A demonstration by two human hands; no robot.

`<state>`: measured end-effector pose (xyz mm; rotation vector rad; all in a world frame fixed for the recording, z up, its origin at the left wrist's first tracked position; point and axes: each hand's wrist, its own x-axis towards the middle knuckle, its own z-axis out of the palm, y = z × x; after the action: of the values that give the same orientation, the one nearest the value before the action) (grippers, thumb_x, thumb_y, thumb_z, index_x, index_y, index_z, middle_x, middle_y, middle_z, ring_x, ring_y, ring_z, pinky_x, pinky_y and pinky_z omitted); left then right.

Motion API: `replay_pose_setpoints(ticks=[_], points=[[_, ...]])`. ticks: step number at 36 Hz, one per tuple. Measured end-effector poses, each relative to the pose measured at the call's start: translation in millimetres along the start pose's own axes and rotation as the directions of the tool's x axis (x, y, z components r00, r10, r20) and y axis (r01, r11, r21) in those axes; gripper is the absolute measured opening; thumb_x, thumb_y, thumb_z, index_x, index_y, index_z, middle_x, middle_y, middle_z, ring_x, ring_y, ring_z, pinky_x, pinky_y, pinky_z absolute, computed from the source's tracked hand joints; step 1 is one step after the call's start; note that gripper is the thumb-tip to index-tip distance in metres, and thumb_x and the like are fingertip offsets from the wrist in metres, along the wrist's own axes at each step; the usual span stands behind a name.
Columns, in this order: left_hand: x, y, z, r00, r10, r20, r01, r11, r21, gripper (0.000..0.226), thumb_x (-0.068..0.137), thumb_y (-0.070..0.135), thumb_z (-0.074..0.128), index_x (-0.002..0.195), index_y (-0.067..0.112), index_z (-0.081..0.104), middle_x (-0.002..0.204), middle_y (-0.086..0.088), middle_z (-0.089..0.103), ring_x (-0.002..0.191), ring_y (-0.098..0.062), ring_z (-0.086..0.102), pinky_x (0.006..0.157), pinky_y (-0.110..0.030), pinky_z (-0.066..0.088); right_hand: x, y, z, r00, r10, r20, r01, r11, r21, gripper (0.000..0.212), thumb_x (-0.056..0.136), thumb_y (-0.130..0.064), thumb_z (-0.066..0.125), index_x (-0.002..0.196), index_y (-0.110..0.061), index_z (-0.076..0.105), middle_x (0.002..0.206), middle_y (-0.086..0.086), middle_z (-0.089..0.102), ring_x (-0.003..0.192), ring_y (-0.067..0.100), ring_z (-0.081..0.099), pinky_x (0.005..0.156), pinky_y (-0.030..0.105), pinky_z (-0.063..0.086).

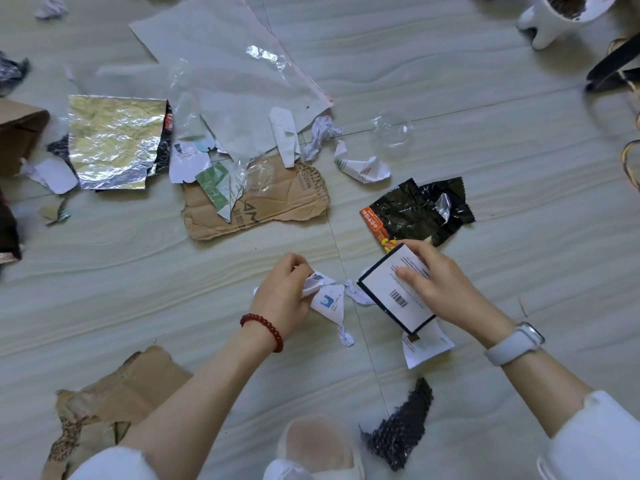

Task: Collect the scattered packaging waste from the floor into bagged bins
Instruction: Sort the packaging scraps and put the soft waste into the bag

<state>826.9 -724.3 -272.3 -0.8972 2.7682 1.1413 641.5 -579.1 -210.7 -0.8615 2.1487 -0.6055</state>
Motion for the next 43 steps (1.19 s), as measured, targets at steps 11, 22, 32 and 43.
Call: replay_pose_setpoints(ticks=[11, 22, 32, 43], points=[[10.2, 8.3, 22.0, 0.948, 0.227, 0.224, -0.307, 0.839, 0.449, 0.041, 0.03, -0.001, 0.082, 0.061, 0.012, 0.058, 0.078, -0.006, 0.063, 0.077, -0.029, 0.065, 0.059, -0.032, 0.05, -39.3, 64.0, 36.7, 0.989, 0.129, -0.075, -0.145, 0.948, -0.282, 0.02, 0.088, -0.018, 0.059, 0.1, -0.002, 0.062, 0.14, 0.01, 0.033, 0.129, 0.027, 0.023, 0.1, 0.03, 0.025], [-5.4, 4.5, 22.8, 0.965, 0.096, 0.246, -0.13, 0.983, 0.127, 0.053, 0.083, -0.002, 0.05, 0.131, 0.017, 0.039, 0.112, -0.006, 0.054, 0.103, -0.026, 0.051, 0.081, -0.035, 0.043, -44.0, 67.2, 52.9, 0.979, 0.161, -0.125, -0.179, 0.973, -0.148, 0.021, 0.09, -0.018, 0.054, 0.102, -0.001, 0.06, 0.119, 0.011, 0.049, 0.112, 0.029, 0.045, 0.087, 0.029, 0.035], [4.6, 32.8, 39.3, 0.817, 0.437, 0.376, -0.555, 0.775, 0.304, 0.027, 0.047, 0.022, 0.086, 0.064, 0.017, 0.065, 0.117, -0.014, 0.06, 0.112, -0.037, 0.053, 0.075, -0.042, 0.052, -37.5, 67.2, 19.6, 0.949, 0.186, -0.254, -0.157, 0.979, 0.13, 0.002, 0.092, -0.012, 0.052, 0.09, -0.012, 0.054, 0.081, 0.001, 0.058, 0.072, 0.012, 0.053, 0.058, 0.006, 0.038], [-1.8, 15.4, 50.1, 0.747, 0.504, 0.434, -0.653, 0.68, 0.335, 0.037, 0.039, 0.014, 0.083, 0.061, 0.016, 0.053, 0.058, 0.002, 0.053, 0.048, -0.015, 0.049, 0.045, -0.018, 0.039, -14.5, 49.0, 27.0, 0.966, 0.133, -0.223, -0.105, 0.986, 0.132, 0.008, 0.092, -0.014, 0.052, 0.097, -0.01, 0.056, 0.089, 0.005, 0.061, 0.08, 0.018, 0.055, 0.061, 0.013, 0.038]])
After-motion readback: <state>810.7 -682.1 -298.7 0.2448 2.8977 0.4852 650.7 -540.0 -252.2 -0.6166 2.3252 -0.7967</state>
